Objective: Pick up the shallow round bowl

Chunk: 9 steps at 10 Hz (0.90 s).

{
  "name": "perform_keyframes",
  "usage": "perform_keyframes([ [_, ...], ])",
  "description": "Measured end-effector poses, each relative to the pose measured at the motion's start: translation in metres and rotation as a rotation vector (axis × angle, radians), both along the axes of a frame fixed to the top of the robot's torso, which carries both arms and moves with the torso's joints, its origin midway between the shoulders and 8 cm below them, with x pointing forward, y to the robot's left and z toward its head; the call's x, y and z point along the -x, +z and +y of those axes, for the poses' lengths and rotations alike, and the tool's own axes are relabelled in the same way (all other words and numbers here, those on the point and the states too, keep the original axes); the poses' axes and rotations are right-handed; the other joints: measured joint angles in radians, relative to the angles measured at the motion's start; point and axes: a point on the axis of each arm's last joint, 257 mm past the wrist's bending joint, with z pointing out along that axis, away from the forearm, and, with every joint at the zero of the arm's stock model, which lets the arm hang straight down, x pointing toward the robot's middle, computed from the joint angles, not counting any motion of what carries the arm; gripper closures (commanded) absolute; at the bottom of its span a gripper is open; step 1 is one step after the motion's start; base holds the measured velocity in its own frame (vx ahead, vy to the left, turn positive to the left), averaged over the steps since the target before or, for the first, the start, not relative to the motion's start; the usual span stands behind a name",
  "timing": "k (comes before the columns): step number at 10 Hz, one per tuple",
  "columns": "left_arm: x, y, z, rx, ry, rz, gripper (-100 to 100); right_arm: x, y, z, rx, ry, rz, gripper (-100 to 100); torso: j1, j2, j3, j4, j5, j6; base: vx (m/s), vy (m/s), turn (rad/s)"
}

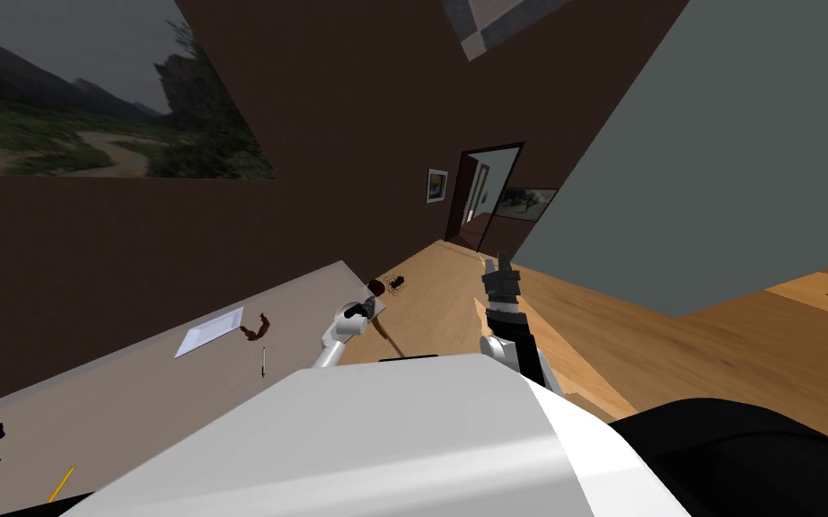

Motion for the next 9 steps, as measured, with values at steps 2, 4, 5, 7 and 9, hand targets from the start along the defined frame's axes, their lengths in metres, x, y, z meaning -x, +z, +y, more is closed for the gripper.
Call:
perform_keyframes([
  [2, 0.006, -0.018, 0.002, 0.01, 0.012, 0.071, -100, 0.0, 0.0, 0.0, 0.0, 0.0, 0.0, 0, 0.001, -0.001, 0.0, 0.0, 0.0, 0.0, -0.01, 0.056, 0.121],
  [4, 0.016, -0.035, 0.006, 0.02, 0.027, 0.153, -100, 0.0, 0.0, 0.0, 0.0, 0.0, 0.0, 0, 0.003, -0.001, -0.001, 0.0, 0.001, 0.0, 0.004, 0.069, 0.052],
  [5, 0.021, -0.042, 0.007, 0.02, 0.032, 0.183, -100, 0.0, 0.0, 0.0, 0.0, 0.0, 0.0, 0, 0.002, -0.002, -0.001, 0.0, 0.0, 0.0, 0.013, 0.055, 0.058],
  [7, 0.03, -0.057, 0.011, 0.022, 0.046, 0.25, -100, 0.0, 0.0, 0.0, 0.0, 0.0, 0.0, 0, 0.002, -0.003, -0.001, -0.001, 0.0, 0.0, 0.028, 0.077, 0.072],
  [9, 0.048, -0.075, 0.021, 0.019, 0.065, 0.329, -100, 0.0, 0.0, 0.0, 0.0, 0.0, 0.0, 0, 0.004, -0.004, -0.002, -0.001, 0.001, 0.0, 0.061, 0.096, 0.044],
])
